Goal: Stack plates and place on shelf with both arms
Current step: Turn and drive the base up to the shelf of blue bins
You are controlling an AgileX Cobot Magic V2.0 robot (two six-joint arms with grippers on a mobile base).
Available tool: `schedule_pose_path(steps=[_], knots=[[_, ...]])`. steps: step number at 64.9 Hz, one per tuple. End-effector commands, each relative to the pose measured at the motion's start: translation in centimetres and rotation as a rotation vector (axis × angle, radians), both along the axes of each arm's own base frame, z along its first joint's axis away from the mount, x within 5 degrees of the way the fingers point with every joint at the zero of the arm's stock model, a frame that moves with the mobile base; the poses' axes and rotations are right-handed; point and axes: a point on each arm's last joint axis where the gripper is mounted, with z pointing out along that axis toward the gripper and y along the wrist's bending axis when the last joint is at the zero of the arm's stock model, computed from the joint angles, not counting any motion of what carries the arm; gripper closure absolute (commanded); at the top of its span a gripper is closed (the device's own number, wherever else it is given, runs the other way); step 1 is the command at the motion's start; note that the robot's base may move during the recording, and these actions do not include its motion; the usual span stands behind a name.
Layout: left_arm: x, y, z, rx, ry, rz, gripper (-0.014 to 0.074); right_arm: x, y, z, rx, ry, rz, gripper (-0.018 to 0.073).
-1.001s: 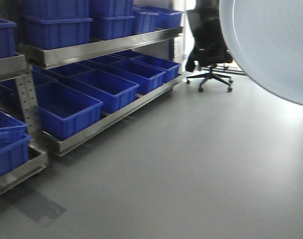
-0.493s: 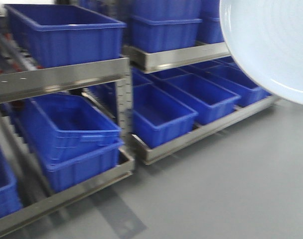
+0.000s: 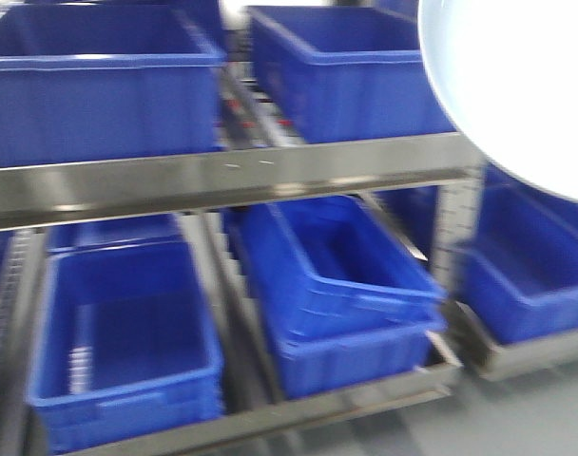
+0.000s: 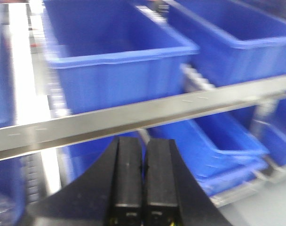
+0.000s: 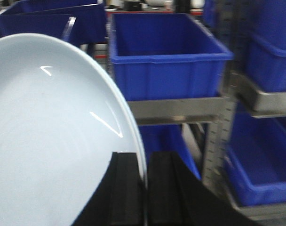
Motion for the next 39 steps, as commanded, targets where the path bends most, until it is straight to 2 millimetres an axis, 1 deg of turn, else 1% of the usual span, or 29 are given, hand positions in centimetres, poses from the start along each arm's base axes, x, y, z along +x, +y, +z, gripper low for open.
schedule_pose_path(steps=[1,39], knots=[[0.06,0.09,1.7,-0.014,-0.104,0.01,0.0514,-0.04,-0.06,1.96,0.016,-0.132,-0.005,0.0503],[0.06,0.09,1.7,-0.014,-0.104,0.01,0.0514,-0.04,-0.06,1.96,0.016,-0.132,-0.005,0.0503]])
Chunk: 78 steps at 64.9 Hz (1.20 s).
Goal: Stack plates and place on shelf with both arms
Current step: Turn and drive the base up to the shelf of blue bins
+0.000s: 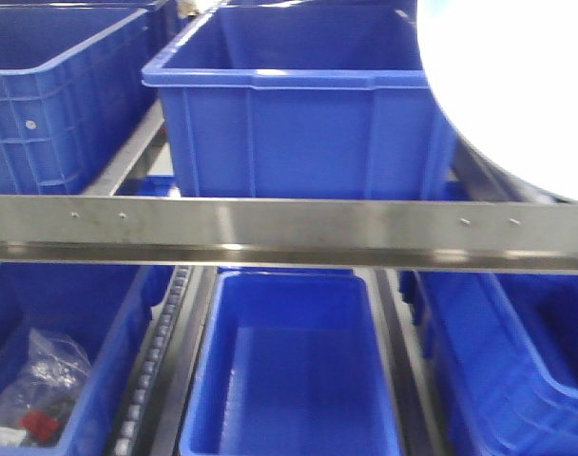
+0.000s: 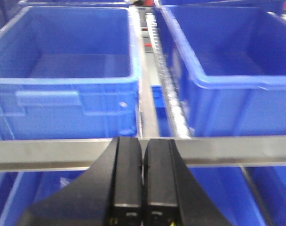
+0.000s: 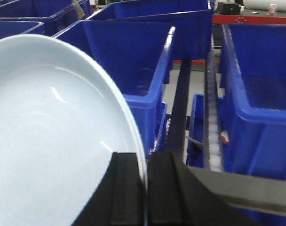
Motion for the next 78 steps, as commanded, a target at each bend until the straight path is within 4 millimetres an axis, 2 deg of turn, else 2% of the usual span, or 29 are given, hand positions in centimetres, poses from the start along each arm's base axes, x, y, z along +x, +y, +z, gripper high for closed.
schedule_pose_path(steps=[1,78], knots=[[0.06,0.09,1.7,-0.014,-0.104,0.01,0.0514,-0.04,-0.06,1.96,0.016,-0.132,-0.005,0.0503],[0.06,0.09,1.7,-0.014,-0.104,0.01,0.0514,-0.04,-0.06,1.96,0.016,-0.132,-0.005,0.0503]])
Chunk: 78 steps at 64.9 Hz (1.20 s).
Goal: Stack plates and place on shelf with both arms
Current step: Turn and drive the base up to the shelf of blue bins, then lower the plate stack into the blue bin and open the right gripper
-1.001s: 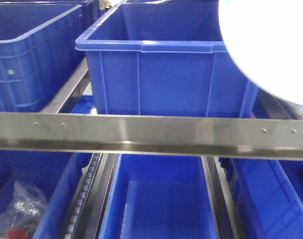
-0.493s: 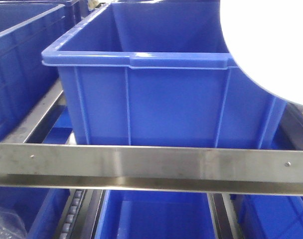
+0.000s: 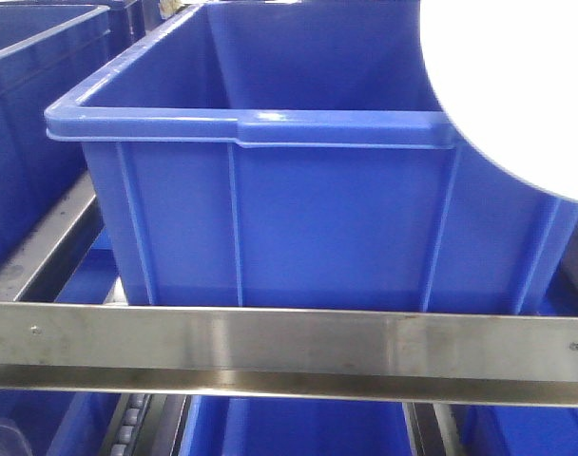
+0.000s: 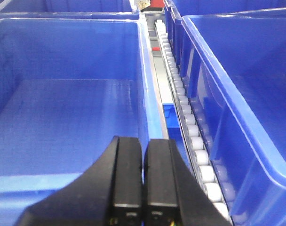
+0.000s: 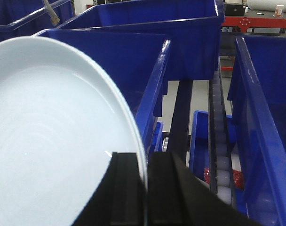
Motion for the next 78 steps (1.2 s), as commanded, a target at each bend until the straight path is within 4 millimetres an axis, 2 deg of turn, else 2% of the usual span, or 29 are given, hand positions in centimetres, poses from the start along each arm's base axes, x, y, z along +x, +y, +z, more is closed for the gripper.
schedule_pose_path(steps=[1,22,28,32,43,55,63,71,78], knots=[[0.1,0.1,1.7,-0.014,-0.104,0.01,0.0514,0.0,-0.1,2.0,0.016,-0.132,-0.005,0.0503],[0.1,0.1,1.7,-0.014,-0.104,0.01,0.0514,0.0,-0.1,2.2,0.019,-0.155,-0.006,0.0503],[0.1,0.1,1.7,-0.014,-0.104,0.01,0.0514,0.5,0.0,2.3,0.016,-0.137,-0.005,0.0503],[0.1,0.1,1.7,-0.014,-0.104,0.01,0.0514,1.1,0.2,3.0,0.014,-0.134,0.009,0.0503],[0.1,0.1,1.7,-0.014,-0.104,0.01,0.0514,4.7,1.6,5.6,-0.016,-0.115,0.07,0.0503],[0.1,0.1,1.7,-0.014,-0.104,0.01,0.0514,10.0,3.2,7.0,-0.016,-0.162,0.094,0.0501],[0.1,0.1,1.7,-0.014,-0.104,0.01,0.0514,13.6,4.1,6.5,-0.008,-0.175,0.099,0.0501],[0.1,0.1,1.7,-0.014,-0.104,0.01,0.0514,16.1,4.8,5.5,0.069,-0.222,0.111,0.0488],[0.1,0.1,1.7,-0.014,-0.104,0.01,0.0514,17.5,5.1,4.3,0.183,-0.209,0.122,0.0368]])
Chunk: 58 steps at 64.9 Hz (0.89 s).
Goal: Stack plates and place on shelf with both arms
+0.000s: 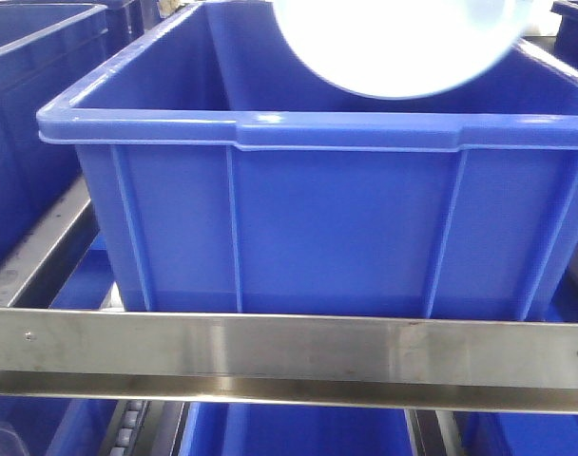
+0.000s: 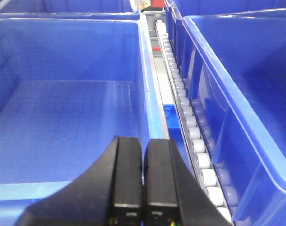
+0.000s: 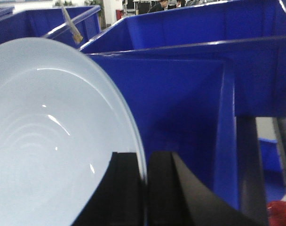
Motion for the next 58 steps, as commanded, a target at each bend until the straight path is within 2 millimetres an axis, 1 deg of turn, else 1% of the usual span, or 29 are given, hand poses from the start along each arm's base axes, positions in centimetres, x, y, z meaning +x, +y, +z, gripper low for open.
schedule_pose_path(steps=[1,6,10,20,24,28,31,39,44,53,58], knots=[[0.1,0.1,1.7,-0.014,-0.104,0.01,0.0514,0.5,0.2,2.3,0.12,-0.171,0.017,0.0348],[0.1,0.1,1.7,-0.014,-0.104,0.01,0.0514,0.8,0.3,1.8,0.122,-0.149,0.018,0.0251],[0.1,0.1,1.7,-0.014,-0.104,0.01,0.0514,0.7,0.3,2.0,0.122,-0.155,0.019,0.02],[0.1,0.1,1.7,-0.014,-0.104,0.01,0.0514,-0.1,0.2,3.0,0.104,-0.189,0.032,0.0199],[0.1,0.1,1.7,-0.014,-0.104,0.01,0.0514,-0.6,0.3,3.3,0.046,-0.183,0.043,0.02],[0.1,0.1,1.7,-0.014,-0.104,0.01,0.0514,-1.3,0.2,3.7,-0.02,-0.172,0.05,0.0228],[0.1,0.1,1.7,-0.014,-0.104,0.01,0.0514,-1.9,0.1,3.9,-0.066,-0.161,0.051,0.0276],[0.1,0.1,1.7,-0.014,-0.104,0.01,0.0514,-4.2,-0.5,4.6,-0.159,-0.128,0.035,0.0444],[0.1,0.1,1.7,-0.014,-0.104,0.01,0.0514,-5.7,-1.0,4.8,-0.179,-0.094,0.027,0.0512],[0.1,0.1,1.7,-0.014,-0.104,0.01,0.0514,-9.1,-2.2,4.9,-0.192,-0.052,-0.001,0.0511],[0.1,0.1,1.7,-0.014,-0.104,0.01,0.0514,-11.5,-2.8,5.1,-0.19,-0.063,-0.013,0.0511]])
